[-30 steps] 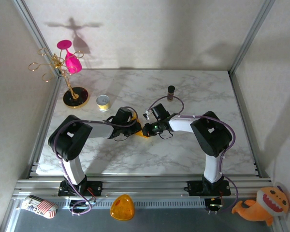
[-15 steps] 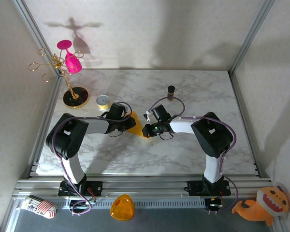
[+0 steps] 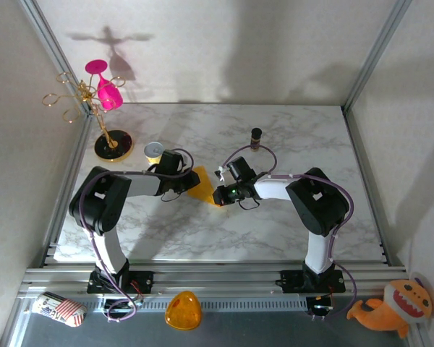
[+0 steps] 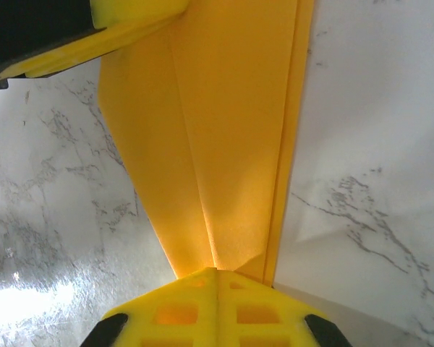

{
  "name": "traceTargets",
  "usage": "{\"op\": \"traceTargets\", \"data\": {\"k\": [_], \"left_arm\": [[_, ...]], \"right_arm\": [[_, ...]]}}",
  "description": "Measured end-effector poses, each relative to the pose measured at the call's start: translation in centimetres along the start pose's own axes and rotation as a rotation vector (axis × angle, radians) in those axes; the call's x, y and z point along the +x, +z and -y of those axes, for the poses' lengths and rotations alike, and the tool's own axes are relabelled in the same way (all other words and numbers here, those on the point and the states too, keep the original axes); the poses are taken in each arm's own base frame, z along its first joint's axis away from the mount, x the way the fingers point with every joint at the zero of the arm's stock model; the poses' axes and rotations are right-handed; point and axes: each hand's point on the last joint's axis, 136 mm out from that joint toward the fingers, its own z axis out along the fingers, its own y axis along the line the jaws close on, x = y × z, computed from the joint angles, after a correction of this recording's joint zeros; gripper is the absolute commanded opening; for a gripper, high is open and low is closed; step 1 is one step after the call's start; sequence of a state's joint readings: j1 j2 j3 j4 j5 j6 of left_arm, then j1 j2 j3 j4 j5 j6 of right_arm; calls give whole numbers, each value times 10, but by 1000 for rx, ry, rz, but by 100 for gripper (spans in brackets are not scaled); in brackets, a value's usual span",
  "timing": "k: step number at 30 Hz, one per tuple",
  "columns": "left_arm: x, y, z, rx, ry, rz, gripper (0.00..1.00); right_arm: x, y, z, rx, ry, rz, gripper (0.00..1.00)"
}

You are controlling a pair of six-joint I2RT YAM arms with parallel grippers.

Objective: Fold a paper plane with a square sheet of paper (pick it up from the middle)

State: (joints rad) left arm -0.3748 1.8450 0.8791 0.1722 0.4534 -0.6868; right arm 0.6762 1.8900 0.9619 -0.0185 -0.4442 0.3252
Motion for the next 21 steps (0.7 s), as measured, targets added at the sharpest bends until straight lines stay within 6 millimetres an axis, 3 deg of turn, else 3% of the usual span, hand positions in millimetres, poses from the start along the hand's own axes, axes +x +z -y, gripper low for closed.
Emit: {"op": "traceTargets", "data": {"k": [13,21], "left_arm": [[-34,-5,-21,-117,15,65,15],[-73,-15,-31,-193,15,145,18]], "right_arm": [[1,-1,1,17,-13,20,1],[10,-8,6,44,-8,33,1]]}}
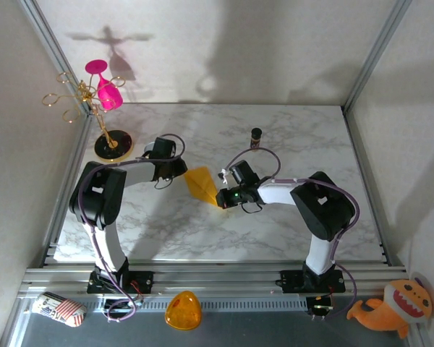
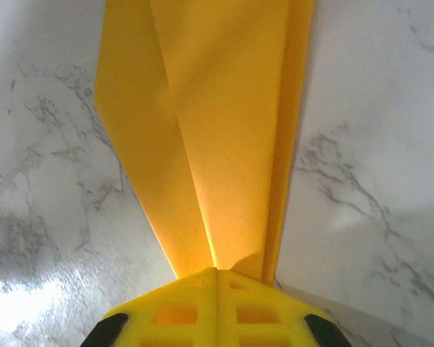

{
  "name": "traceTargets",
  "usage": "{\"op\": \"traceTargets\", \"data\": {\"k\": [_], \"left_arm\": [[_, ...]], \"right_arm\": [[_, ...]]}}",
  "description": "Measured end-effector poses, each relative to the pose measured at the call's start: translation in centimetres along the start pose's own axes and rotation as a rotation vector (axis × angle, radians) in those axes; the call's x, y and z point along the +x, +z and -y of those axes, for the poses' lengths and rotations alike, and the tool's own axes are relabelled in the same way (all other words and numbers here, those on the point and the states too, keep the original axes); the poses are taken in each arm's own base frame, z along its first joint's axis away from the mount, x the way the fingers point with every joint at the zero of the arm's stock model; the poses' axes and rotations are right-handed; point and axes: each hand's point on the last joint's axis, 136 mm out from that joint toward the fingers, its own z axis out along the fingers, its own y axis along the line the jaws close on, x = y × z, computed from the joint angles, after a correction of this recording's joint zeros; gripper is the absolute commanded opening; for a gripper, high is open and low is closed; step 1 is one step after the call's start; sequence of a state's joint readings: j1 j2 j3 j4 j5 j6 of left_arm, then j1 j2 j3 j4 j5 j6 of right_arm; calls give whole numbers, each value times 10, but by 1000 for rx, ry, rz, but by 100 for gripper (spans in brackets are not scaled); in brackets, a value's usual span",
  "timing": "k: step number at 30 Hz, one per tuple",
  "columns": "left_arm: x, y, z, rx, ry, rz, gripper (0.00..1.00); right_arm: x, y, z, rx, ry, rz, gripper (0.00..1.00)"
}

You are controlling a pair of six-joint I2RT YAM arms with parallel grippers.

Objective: Fold a paper plane with a square sheet of paper (pick it up from the middle)

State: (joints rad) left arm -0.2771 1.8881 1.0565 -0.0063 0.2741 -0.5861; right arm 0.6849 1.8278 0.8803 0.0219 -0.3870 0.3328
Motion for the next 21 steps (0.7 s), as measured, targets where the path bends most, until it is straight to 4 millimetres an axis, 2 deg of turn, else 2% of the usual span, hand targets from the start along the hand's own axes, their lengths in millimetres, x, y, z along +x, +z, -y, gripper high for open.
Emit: {"op": "traceTargets", "data": {"k": [4,8,11,14,16,18,21], "left_arm": [[-22,-10,15,41,-3,49,19],[-21,-31,44,142,-11,72,19],[-1,-42,66,229,-12,57,18],[34,-38,82,280,-10,-9,17],[58,-32,87,290,-8,-59,15],[72,-25,91,293,-3,-93,14],[80,-14,84,269,-15,-112,11]], "right_arm": [[1,-1,0,-1,20,0,1],[2,-1,0,-6,42,3,1],[2,-2,0,-13,61,4,2],[3,-2,-1,-20,78,3,1],[3,-3,-1,-24,86,2,2],[3,-3,-1,-24,91,1,2],[3,-3,-1,-26,98,1,2]]}}
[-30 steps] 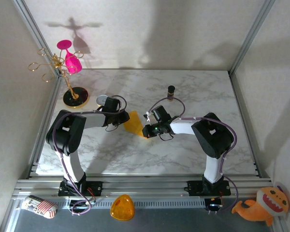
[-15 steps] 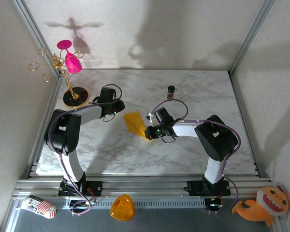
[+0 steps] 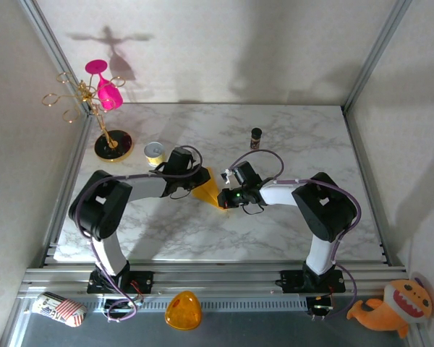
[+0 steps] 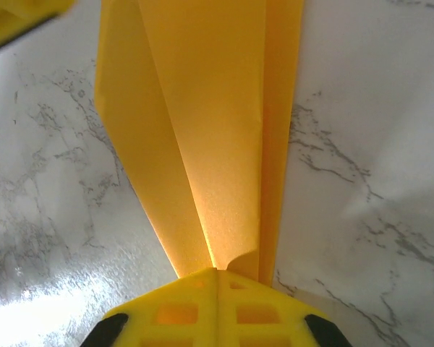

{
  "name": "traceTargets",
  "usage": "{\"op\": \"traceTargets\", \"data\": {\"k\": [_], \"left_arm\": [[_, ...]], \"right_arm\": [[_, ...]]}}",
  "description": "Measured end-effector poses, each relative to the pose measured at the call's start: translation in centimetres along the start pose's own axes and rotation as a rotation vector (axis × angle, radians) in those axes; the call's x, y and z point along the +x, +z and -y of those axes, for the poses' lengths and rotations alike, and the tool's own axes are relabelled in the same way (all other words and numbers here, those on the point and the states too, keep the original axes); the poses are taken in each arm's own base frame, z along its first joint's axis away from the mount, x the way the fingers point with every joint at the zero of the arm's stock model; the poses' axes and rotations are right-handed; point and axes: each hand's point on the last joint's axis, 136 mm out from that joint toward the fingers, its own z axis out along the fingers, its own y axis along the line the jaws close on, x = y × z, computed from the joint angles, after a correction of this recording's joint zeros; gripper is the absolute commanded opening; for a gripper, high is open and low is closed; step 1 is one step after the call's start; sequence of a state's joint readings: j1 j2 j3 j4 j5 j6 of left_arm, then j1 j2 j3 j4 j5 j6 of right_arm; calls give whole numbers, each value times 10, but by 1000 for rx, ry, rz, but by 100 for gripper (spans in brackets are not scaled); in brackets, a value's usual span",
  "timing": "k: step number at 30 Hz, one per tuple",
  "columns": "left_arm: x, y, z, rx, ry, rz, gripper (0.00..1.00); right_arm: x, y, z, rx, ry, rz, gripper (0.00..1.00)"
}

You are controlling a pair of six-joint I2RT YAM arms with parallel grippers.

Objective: Fold a paper plane with a square sheet of paper (pick it up from the middle)

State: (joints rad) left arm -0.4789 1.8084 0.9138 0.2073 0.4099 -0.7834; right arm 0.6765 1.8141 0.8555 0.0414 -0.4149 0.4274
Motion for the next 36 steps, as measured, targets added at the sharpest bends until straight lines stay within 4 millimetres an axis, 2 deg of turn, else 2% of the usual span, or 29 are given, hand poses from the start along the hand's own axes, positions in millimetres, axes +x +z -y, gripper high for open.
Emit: {"op": "traceTargets", "data": {"k": [4,8,16,19,24,28,33,36], "left_arm": [[2,9,-22,-74,-16,5,10],[2,11,-35,-125,-17,16,9],[1,12,-35,-125,-12,17,7],[0,13,-36,-124,-10,20,7],[-1,14,-36,-122,-6,22,7],[-1,14,-36,-122,-6,22,7],[-1,14,-36,-122,-5,22,7],[-1,14,-36,-122,-3,22,7]], "right_arm": [[-1,-2,-2,-4,5,5,2],[-1,-3,-2,-13,13,1,3],[-3,-6,-7,-22,30,-23,8],[-8,-9,-12,-29,41,-26,7],[-40,-11,-30,-62,22,16,3],[-55,-1,-32,-61,18,20,1],[-50,17,-23,-40,36,-26,1],[-44,21,-20,-32,45,-49,1]]}}
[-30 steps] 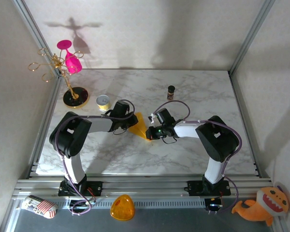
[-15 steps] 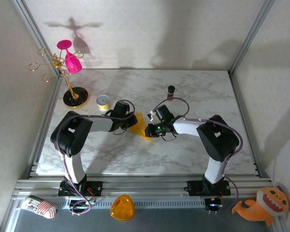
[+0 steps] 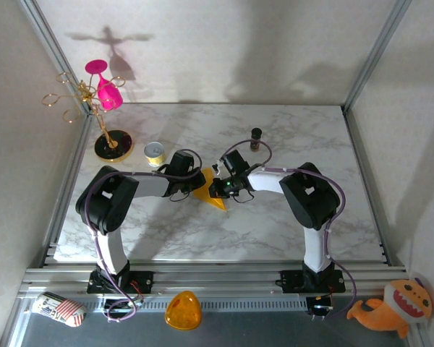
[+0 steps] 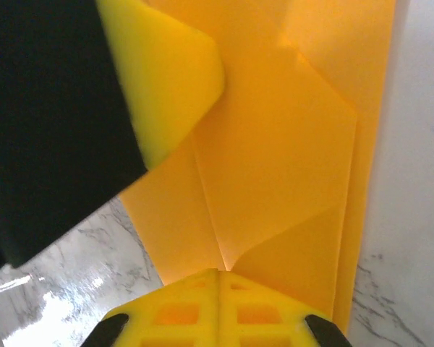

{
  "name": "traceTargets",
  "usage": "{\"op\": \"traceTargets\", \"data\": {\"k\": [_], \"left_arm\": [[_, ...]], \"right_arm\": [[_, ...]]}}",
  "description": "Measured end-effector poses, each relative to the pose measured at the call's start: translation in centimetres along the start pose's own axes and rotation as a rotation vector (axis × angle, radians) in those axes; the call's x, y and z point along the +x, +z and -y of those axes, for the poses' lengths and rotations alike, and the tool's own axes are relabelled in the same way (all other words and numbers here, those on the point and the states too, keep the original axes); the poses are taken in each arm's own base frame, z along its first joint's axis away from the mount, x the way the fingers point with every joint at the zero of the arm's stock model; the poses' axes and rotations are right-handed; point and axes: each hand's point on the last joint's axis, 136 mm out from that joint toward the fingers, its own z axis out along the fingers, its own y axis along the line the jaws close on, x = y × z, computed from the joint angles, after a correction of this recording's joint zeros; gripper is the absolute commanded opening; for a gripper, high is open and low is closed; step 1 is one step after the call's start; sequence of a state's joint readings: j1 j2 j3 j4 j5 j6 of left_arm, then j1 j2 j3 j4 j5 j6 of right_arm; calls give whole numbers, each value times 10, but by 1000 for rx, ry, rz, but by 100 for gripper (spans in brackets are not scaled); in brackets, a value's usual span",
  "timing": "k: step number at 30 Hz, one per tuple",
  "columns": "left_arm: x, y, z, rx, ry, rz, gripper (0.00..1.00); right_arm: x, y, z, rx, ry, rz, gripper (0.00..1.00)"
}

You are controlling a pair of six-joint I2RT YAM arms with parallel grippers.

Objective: Fold a paper plane with a square sheet of paper (pick it up from the middle)

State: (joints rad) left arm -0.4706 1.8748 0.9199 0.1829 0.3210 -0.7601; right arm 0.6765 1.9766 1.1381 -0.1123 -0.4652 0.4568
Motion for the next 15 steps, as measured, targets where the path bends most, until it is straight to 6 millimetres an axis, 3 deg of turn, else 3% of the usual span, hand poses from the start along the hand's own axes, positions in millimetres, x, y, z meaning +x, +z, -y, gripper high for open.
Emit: {"op": "traceTargets", "data": {"k": [10,15], "left_arm": [[0,1,-2,-13,-2,-1,6],[0,1,-2,-13,-1,-1,6]], "right_arm": [[5,-2,4,6,-37,16,1],[28,-15,10,21,-50,4,1]]}}
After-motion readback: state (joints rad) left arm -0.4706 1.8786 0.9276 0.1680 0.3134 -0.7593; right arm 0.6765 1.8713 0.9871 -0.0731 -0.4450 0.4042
